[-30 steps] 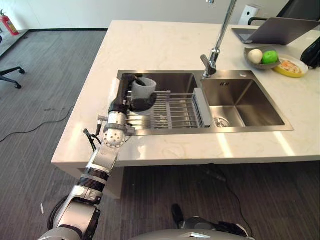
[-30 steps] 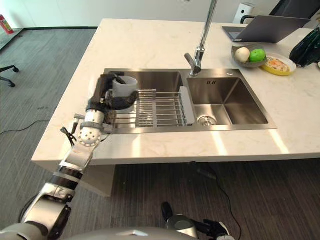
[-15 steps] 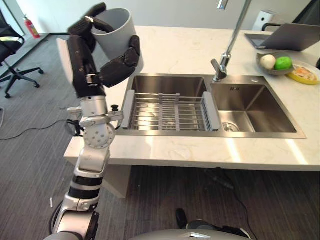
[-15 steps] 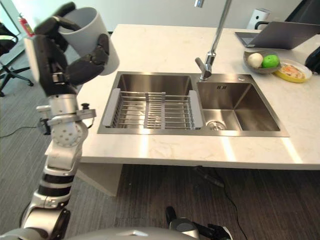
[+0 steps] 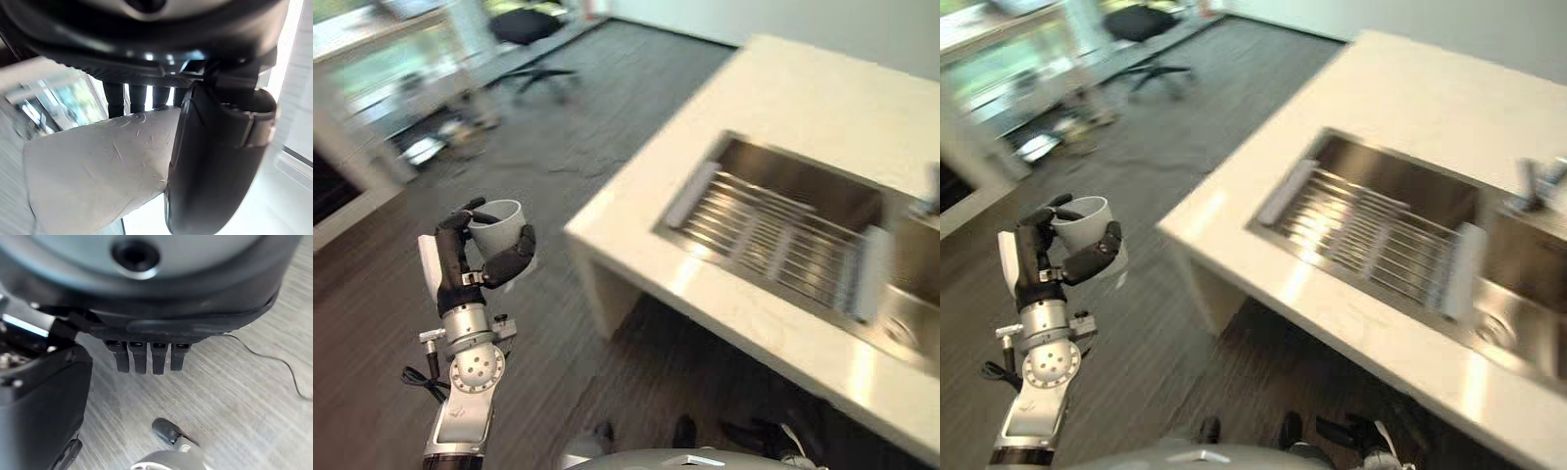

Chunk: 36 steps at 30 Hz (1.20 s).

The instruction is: Place the dishes in the dishwasher.

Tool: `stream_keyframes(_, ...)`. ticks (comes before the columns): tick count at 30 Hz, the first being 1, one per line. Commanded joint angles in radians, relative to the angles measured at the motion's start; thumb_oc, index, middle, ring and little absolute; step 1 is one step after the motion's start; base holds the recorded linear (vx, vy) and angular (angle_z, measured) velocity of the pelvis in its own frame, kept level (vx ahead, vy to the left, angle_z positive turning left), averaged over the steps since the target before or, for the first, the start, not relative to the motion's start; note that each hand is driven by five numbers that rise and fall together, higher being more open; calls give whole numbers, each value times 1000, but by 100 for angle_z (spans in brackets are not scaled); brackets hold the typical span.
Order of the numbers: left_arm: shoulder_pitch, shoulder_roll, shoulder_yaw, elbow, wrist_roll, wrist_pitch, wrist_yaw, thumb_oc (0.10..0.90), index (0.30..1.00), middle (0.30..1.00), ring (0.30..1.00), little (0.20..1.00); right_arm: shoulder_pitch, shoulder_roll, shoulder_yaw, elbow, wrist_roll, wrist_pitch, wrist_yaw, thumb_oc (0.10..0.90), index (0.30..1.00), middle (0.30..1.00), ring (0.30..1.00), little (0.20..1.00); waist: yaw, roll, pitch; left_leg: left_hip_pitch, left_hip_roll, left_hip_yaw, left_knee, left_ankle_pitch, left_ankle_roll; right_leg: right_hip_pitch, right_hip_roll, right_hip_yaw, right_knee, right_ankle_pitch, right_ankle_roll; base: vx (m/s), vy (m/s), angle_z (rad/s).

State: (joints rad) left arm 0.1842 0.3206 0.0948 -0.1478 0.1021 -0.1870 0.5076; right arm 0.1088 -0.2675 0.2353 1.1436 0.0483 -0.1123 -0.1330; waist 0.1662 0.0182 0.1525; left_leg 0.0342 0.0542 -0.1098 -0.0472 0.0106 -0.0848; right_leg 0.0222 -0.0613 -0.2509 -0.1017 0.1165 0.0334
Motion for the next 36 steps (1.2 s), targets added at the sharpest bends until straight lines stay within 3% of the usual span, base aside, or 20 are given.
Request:
stream_keyframes(1, -124, 103, 62, -142, 26, -126, 22, 400, 300, 300, 300, 300, -54, -21, -31, 9, 5, -39, 7, 800, 900, 900, 900, 900, 23, 7, 33, -137, 3, 110, -37, 127, -75, 61, -74, -106, 14, -126, 78, -160, 60, 112)
stream_keyframes(2, -124, 102, 61, -144, 27, -125, 22, 400, 300, 300, 300, 300, -54, -22, -33, 10, 5, -39, 8, 800, 900, 900, 900, 900, 19, 9, 28, -147, 2, 105, -39, 137, -73, 52, -74, -111, 14, -120, 78, -242, 62, 125)
stream_keyframes(3, -131, 100, 56, -143, 33, -123, 27, 400, 300, 300, 300, 300, -58, -23, -44, 15, 16, -41, 9, 800, 900, 900, 900, 900, 29, 11, 34, -171, 25, 150, -38, 144, -73, 54, -89, -159, 14, -115, 85, -122, 8, 211)
stream_keyframes(5, -156, 87, 40, -143, 24, -125, 33, 400, 300, 300, 300, 300, -67, -25, -71, 31, 41, -40, 2, 800, 900, 900, 900, 900, -4, 6, 24, -138, 98, 338, -15, 140, -67, 47, -113, -249, 25, -103, 94, -196, 7, 239)
stream_keyframes(8, -194, 87, 4, -166, 30, -139, 18, 400, 300, 300, 300, 300, -55, -13, -129, 27, 116, -46, -15, 800, 900, 900, 900, 900, -53, -4, -3, -62, 167, 507, 43, 72, -87, 62, -151, -365, 31, -96, 90, -195, 33, 177)
stream_keyframes(11, -218, 96, -24, -179, 57, -145, 7, 400, 300, 300, 300, 300, -34, 11, -135, 7, 149, -48, -9, 800, 900, 900, 900, 900, -74, -11, -28, 6, 154, 531, 32, 21, -94, 68, -193, -444, 54, -49, 105, -110, 217, 182)
stream_keyframes(14, -217, 105, -42, -185, 73, -129, -14, 400, 300, 300, 300, 300, -36, 20, -121, -18, 134, -49, -8, 800, 900, 900, 900, 900, -79, -23, -44, 25, 132, 512, -27, 28, -71, 76, -215, -464, 86, -11, 127, -8, 193, 151)
stream_keyframes(16, -206, 109, -55, -187, 84, -120, -33, 400, 300, 300, 300, 300, -33, 40, -144, -42, 164, -57, -10, 800, 900, 900, 900, 900, -79, -42, -42, 26, 109, 503, -33, 13, -44, 83, -230, -469, 136, -22, 137, -5, 252, 66)
stream_keyframes(17, -204, 123, -71, -184, 80, -119, -49, 400, 300, 300, 300, 300, -26, 55, -148, -46, 170, -56, -9, 800, 900, 900, 900, 900, -99, -47, -31, 38, 94, 488, -40, -6, -21, 56, -248, -441, 239, -22, 149, 20, 230, 32)
stream_keyframes(18, -205, 124, -70, -183, 80, -119, -50, 400, 300, 300, 300, 300, -27, 56, -147, -46, 170, -57, -9, 800, 900, 900, 900, 900, -100, -50, -30, 39, 90, 487, -39, -9, -18, 51, -257, -438, 255, -28, 154, 46, 220, 45)
stream_keyframes(19, -208, 132, -82, -179, 84, -119, -56, 400, 300, 300, 300, 300, -28, 64, -137, -51, 165, -58, -9, 800, 900, 900, 900, 900, -126, -54, -22, 48, 80, 469, -40, -25, -10, 12, -254, -365, 293, -27, 166, -21, 110, 77)
stream_keyframes(20, -232, 146, -111, -156, 78, -121, -52, 400, 300, 300, 300, 300, -39, 75, -122, -60, 170, -58, -6, 800, 900, 900, 900, 900, -181, -61, -9, 37, 68, 448, -40, 0, -1, -67, -203, -187, 309, -16, 158, 28, 165, 70)
stream_keyframes(21, -249, 147, -136, -140, 75, -122, -49, 400, 300, 300, 300, 300, -40, 78, -114, -51, 177, -59, -3, 800, 900, 900, 900, 900, -221, -59, -7, 35, 67, 415, -40, 3, -4, -96, -137, -35, 283, -46, 157, 74, 150, 85)
stream_keyframes(23, -271, 142, -165, -114, 76, -120, -59, 400, 300, 300, 300, 300, -37, 86, -106, -29, 194, -55, -1, 800, 900, 900, 900, 900, -254, -53, -8, 38, 49, 360, -40, -7, -1, -116, -34, 156, 246, -97, 129, 147, 144, 116)
stream_keyframes(24, -277, 140, -168, -106, 85, -122, -67, 400, 300, 300, 300, 300, -29, 89, -107, -13, 204, -56, 2, 800, 900, 900, 900, 900, -257, -58, -14, 34, 40, 352, -40, -6, 1, -102, -25, 172, 196, -89, 116, 88, 49, 84)
stream_keyframes(25, -268, 145, -153, -102, 88, -114, -75, 400, 300, 300, 300, 300, -24, 100, -106, 18, 205, -43, 3, 800, 900, 900, 900, 900, -239, -63, -16, 37, 36, 352, -40, -7, 6, -91, -45, 126, 184, -69, 116, 45, -2, 34)
stream_keyframes(26, -266, 146, -152, -104, 88, -113, -76, 400, 300, 300, 300, 300, -23, 101, -105, 19, 205, -43, 3, 800, 900, 900, 900, 900, -241, -65, -16, 38, 35, 350, -40, -8, 6, -86, -46, 124, 180, -67, 117, 54, -3, -1)
stream_keyframes(30, -255, 127, -153, -95, 79, -105, -90, 400, 300, 300, 300, 300, -3, 92, -110, 59, 189, -34, 7, 800, 900, 900, 900, 900, -230, -80, -33, 59, 18, 363, -40, -25, 21, -39, -49, 163, 115, -61, 117, 43, 5, -22)
stream_keyframes(36, -208, 117, -120, -111, 77, -101, -91, 400, 300, 300, 300, 300, -7, 58, -134, 85, 172, -24, 3, 800, 900, 900, 900, 900, -200, -76, -55, 99, 16, 379, -40, -38, 23, 17, -54, 178, 56, -60, 115, 62, -21, -26)
